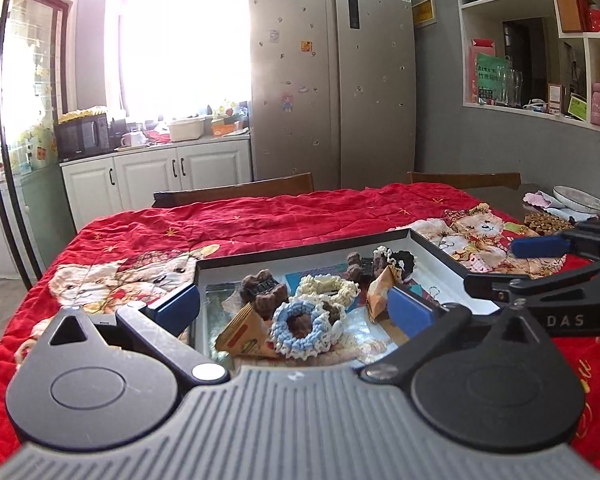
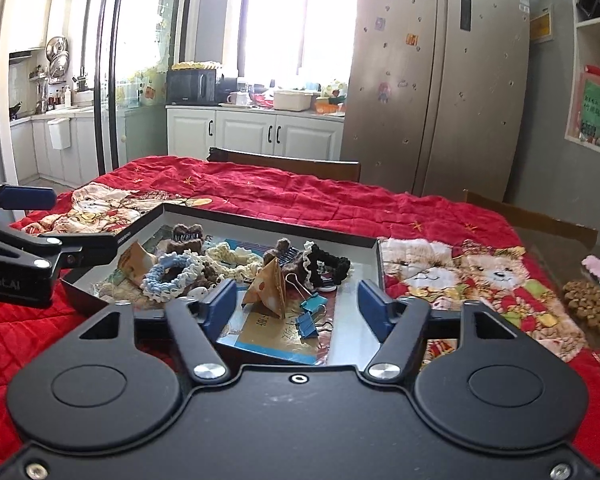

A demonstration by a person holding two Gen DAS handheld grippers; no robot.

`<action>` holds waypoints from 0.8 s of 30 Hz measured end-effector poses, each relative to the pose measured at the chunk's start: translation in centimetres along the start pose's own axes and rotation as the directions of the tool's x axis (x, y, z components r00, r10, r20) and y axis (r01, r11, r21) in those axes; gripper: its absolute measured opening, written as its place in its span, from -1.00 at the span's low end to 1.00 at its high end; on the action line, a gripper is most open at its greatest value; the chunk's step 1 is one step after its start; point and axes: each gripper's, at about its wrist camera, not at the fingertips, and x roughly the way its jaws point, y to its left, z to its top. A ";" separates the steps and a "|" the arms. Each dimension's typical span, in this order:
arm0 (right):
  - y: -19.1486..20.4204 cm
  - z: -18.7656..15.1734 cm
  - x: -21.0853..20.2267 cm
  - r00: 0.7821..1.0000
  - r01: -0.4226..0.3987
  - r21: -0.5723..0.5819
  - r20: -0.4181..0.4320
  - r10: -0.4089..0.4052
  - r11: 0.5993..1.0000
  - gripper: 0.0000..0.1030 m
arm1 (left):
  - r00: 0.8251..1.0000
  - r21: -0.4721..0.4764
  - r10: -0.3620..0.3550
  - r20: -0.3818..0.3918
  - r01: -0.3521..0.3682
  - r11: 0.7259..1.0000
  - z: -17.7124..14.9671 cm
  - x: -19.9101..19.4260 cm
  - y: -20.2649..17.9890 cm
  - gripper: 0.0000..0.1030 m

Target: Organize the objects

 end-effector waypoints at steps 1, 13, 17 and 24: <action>0.1 0.1 -0.6 1.000 0.003 -0.004 0.004 -0.003 1.000 0.47 | 1.000 -0.004 0.001 -0.005 -0.001 1.000 0.0 -0.3 0.0 1.00; 0.8 0.1 -6.0 1.000 0.026 -0.013 0.009 -0.026 1.000 0.72 | 0.999 -0.009 0.011 -0.052 -0.012 1.000 -1.1 -4.1 -0.2 1.00; 0.7 -0.4 -7.0 1.000 0.016 -0.006 -0.005 -0.016 1.000 0.74 | 0.997 -0.004 0.022 -0.071 -0.023 1.000 -1.8 -4.9 -0.5 1.00; 0.4 -1.5 -8.3 0.999 0.031 0.001 -0.020 -0.031 1.000 0.82 | 0.994 -0.036 0.006 -0.113 -0.010 0.999 -2.9 -5.8 -0.4 1.00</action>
